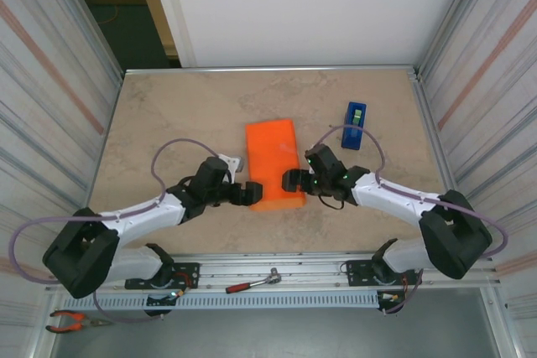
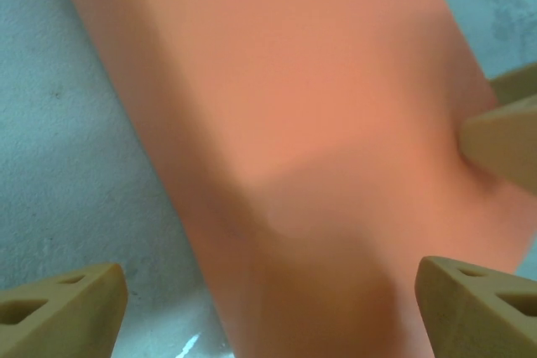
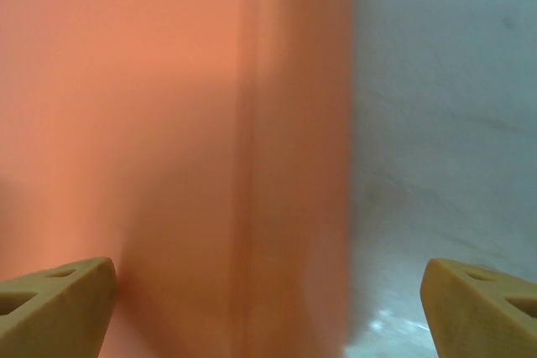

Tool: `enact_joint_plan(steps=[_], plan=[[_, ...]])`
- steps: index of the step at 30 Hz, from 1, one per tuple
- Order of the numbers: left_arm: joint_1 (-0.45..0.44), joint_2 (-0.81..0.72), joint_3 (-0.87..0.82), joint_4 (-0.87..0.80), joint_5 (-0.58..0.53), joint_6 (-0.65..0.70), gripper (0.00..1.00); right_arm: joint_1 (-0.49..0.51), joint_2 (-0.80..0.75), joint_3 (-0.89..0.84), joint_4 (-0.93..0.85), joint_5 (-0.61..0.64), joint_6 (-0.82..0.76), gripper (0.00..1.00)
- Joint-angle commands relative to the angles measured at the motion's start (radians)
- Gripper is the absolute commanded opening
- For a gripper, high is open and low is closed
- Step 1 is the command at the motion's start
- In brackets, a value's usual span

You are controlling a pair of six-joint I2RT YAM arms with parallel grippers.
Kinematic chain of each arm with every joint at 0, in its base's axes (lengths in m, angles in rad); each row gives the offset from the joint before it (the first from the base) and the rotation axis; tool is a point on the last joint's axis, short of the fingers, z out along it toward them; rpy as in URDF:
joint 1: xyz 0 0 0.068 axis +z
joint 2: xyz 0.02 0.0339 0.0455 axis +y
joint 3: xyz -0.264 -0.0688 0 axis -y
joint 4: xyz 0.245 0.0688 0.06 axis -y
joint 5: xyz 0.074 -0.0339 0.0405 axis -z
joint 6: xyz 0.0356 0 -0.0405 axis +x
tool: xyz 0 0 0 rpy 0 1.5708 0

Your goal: Wrap the gift box in paper

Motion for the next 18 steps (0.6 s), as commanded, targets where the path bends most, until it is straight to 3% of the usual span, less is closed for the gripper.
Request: enact_joint_plan(steps=[1,8,15,18], plan=[[-0.017,0.046,-0.025,0.022,-0.095,0.014,0.88,0.003,0.03,-0.053,0.049,0.029,0.01,0.87],[-0.017,0.123,-0.045,0.074,-0.198,0.008,0.87,-0.001,0.037,-0.038,0.054,0.032,-0.002,0.84],[-0.017,0.152,-0.024,0.098,-0.225,0.014,0.86,-0.001,0.07,0.017,0.053,0.019,-0.009,0.84],[-0.024,0.178,-0.016,0.102,-0.272,0.002,0.84,-0.001,0.109,0.027,0.07,0.049,0.008,0.8]])
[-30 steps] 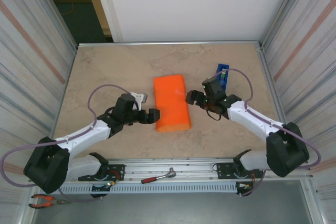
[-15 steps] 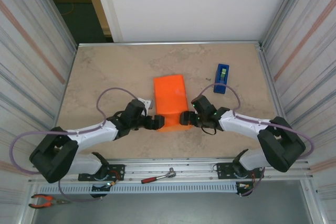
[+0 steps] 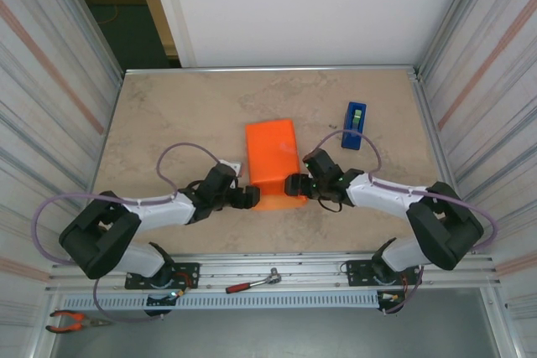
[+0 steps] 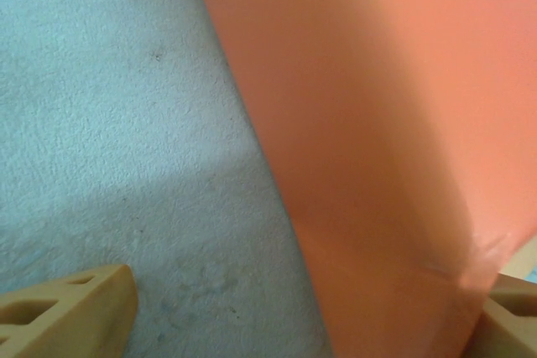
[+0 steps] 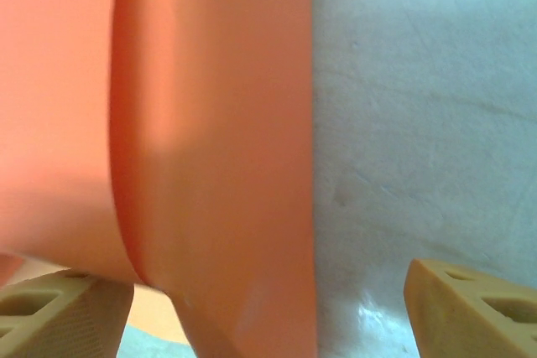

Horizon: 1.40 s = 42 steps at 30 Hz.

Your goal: Wrap the gift box in paper

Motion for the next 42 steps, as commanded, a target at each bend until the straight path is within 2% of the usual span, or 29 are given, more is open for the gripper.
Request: enact_joint_plan(steps=[1,6,13,21,23,25,29,32,37,40,42], plan=[[-0.007,0.047,0.016,0.021,-0.101,-0.002,0.84,0.0,0.05,0.026,0.016,0.05,0.017,0.76],[-0.06,0.063,0.04,-0.001,-0.196,-0.005,0.79,0.008,0.097,0.004,0.047,0.099,0.069,0.55],[-0.111,0.063,0.066,0.017,-0.268,-0.006,0.69,0.057,0.088,0.023,0.022,0.143,0.088,0.47],[-0.132,0.134,0.106,0.057,-0.28,0.006,0.56,0.097,0.095,0.019,0.021,0.18,0.129,0.28],[-0.136,0.147,0.111,0.061,-0.282,0.009,0.51,0.103,0.096,0.018,0.022,0.179,0.137,0.28],[-0.14,0.155,0.113,0.062,-0.287,0.01,0.49,0.106,0.089,0.019,0.015,0.17,0.137,0.34],[-0.142,0.166,0.108,0.061,-0.297,0.012,0.47,0.089,0.038,0.034,-0.024,0.155,0.121,0.65],[-0.142,0.174,0.104,0.061,-0.306,0.009,0.46,0.058,0.008,0.042,-0.033,0.133,0.108,0.75],[-0.145,0.176,0.102,0.056,-0.311,0.01,0.45,0.026,0.039,0.078,-0.043,0.104,0.093,0.71],[-0.145,0.171,0.103,0.05,-0.309,0.013,0.45,0.035,0.089,0.098,-0.032,0.093,0.094,0.63],[-0.147,0.169,0.102,0.047,-0.308,0.015,0.44,0.049,0.12,0.106,-0.026,0.106,0.101,0.49]])
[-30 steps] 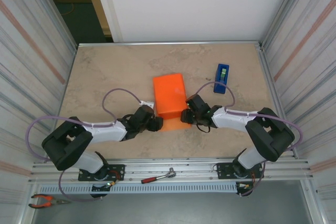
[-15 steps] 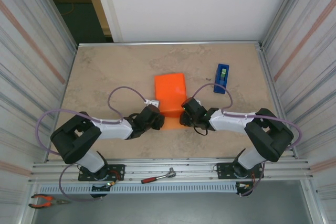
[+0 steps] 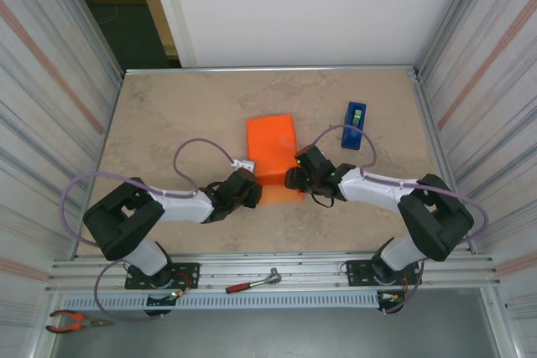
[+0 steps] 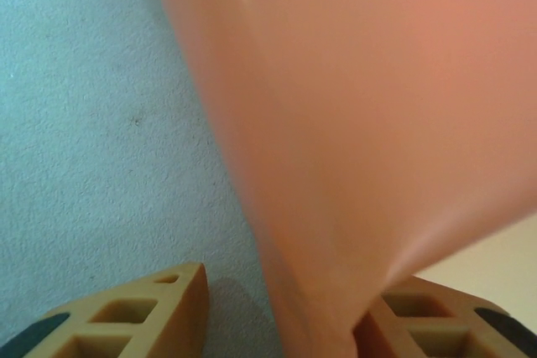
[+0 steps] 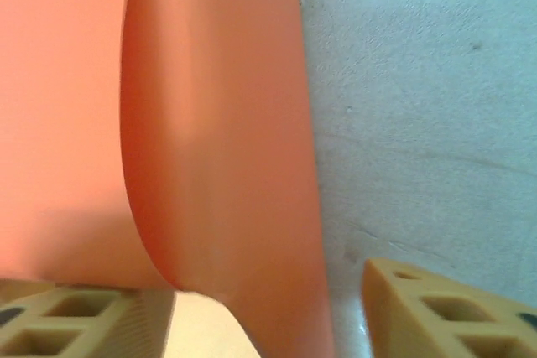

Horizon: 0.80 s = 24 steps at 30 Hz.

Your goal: Wrap the gift box in paper

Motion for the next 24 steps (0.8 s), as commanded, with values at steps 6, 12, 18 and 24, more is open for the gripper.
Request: enact_joint_plan(steps=[6,12,18,24], plan=[[-0.009,0.008,0.016,-0.008,-0.019,0.025,0.43,0.051,0.084,0.031,-0.01,0.054,0.029,0.3],[-0.009,-0.008,0.021,-0.017,-0.003,0.037,0.42,0.055,0.057,0.006,-0.011,0.103,0.062,0.15],[-0.009,-0.04,0.026,-0.036,0.032,0.049,0.56,0.061,0.002,-0.052,0.025,0.102,0.1,0.0],[-0.009,-0.066,0.017,-0.026,0.033,0.045,0.61,0.09,-0.004,-0.066,0.026,0.108,0.124,0.0]])
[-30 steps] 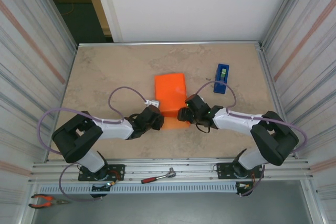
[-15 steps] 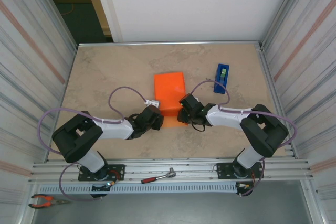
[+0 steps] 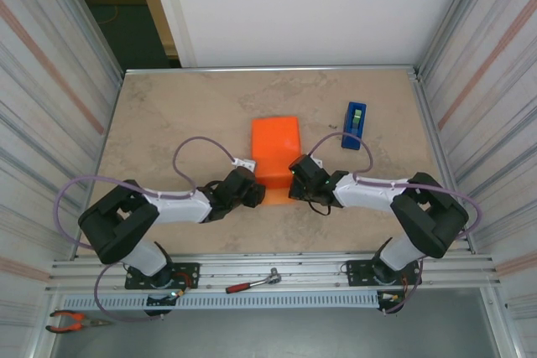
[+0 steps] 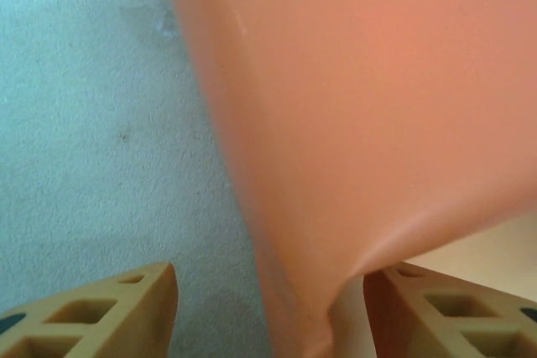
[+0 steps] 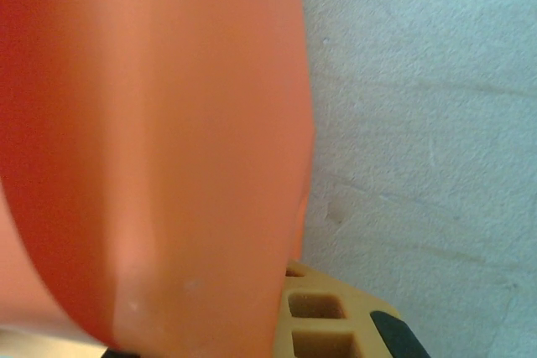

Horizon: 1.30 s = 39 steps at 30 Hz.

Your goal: Wrap the gift box in paper

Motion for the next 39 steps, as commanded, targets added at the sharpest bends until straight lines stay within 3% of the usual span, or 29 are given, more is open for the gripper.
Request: enact_joint_plan(steps=[1,6,14,22,26,31,35,39], plan=[[-0.009,-0.023,0.012,-0.002,0.009,0.009,0.59,0.022,-0.016,-0.016,0.008,0.033,0.04,0.0],[-0.008,0.022,0.023,0.035,0.02,-0.007,0.45,0.037,0.002,-0.019,0.015,0.035,0.057,0.0],[-0.037,0.053,0.02,0.027,-0.069,-0.028,0.35,0.016,-0.096,-0.024,-0.038,0.013,0.028,0.63],[-0.044,0.057,0.022,0.025,-0.101,-0.031,0.3,-0.047,-0.316,-0.054,-0.091,0.014,0.046,0.97],[-0.048,0.059,0.023,0.02,-0.111,-0.03,0.29,-0.058,-0.36,-0.035,-0.13,0.033,0.035,0.98],[-0.059,0.065,0.025,0.01,-0.133,-0.033,0.27,-0.036,-0.283,-0.011,-0.14,-0.012,-0.024,1.0],[-0.063,0.067,0.028,-0.001,-0.145,-0.04,0.26,0.032,-0.179,0.039,-0.163,0.038,-0.06,0.89],[-0.069,0.07,0.033,-0.006,-0.154,-0.04,0.26,0.055,-0.081,0.07,-0.157,0.092,-0.043,0.85]])
